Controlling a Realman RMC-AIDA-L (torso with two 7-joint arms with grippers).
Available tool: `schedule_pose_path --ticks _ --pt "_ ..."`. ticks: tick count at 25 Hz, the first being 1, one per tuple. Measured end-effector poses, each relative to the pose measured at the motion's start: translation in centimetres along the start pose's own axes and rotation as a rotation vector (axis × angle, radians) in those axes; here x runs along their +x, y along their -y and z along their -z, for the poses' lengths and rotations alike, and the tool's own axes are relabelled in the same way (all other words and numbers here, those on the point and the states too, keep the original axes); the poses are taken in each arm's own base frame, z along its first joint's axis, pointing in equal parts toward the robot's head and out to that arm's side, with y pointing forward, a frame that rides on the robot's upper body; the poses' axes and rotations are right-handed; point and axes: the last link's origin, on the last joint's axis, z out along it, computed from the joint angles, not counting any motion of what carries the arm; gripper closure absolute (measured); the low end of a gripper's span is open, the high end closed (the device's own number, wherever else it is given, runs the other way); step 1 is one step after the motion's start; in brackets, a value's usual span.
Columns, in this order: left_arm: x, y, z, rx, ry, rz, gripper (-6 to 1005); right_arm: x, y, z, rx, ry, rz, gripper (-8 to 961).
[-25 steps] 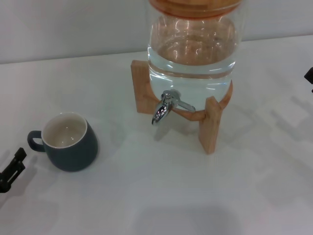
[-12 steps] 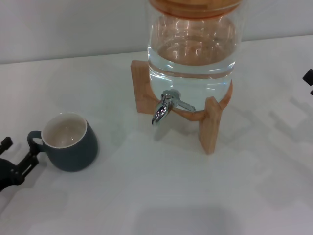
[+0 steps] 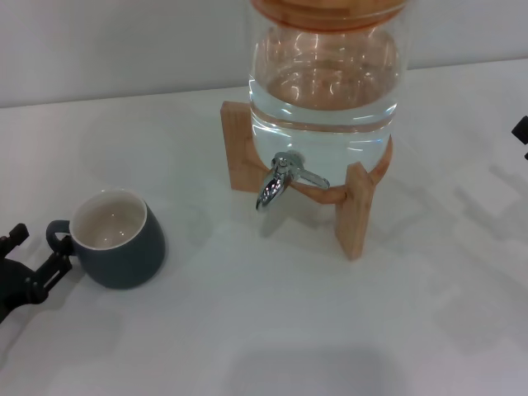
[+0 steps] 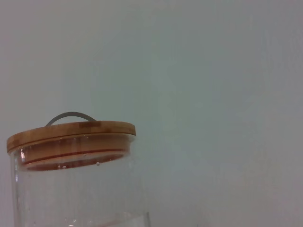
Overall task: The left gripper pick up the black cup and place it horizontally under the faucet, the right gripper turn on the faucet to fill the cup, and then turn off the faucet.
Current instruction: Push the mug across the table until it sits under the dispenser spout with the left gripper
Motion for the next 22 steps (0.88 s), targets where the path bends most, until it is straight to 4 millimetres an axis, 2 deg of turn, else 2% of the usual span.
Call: schedule_pose_path --ticks 10,20,22 --pt "0.4 0.1 -1.1 -0.005 0.018 -0.01 280 0.0 0.1 0.1 0.006 0.0 -0.001 128" --pt "0.2 0.1 -0.8 0.0 0.016 -0.003 332 0.1 0.1 0.2 0.016 -0.002 -0.003 129" --pt "0.2 0.0 -0.8 -0.001 0.016 -0.002 411 0.1 0.1 0.1 0.015 -0.002 -0.003 129"
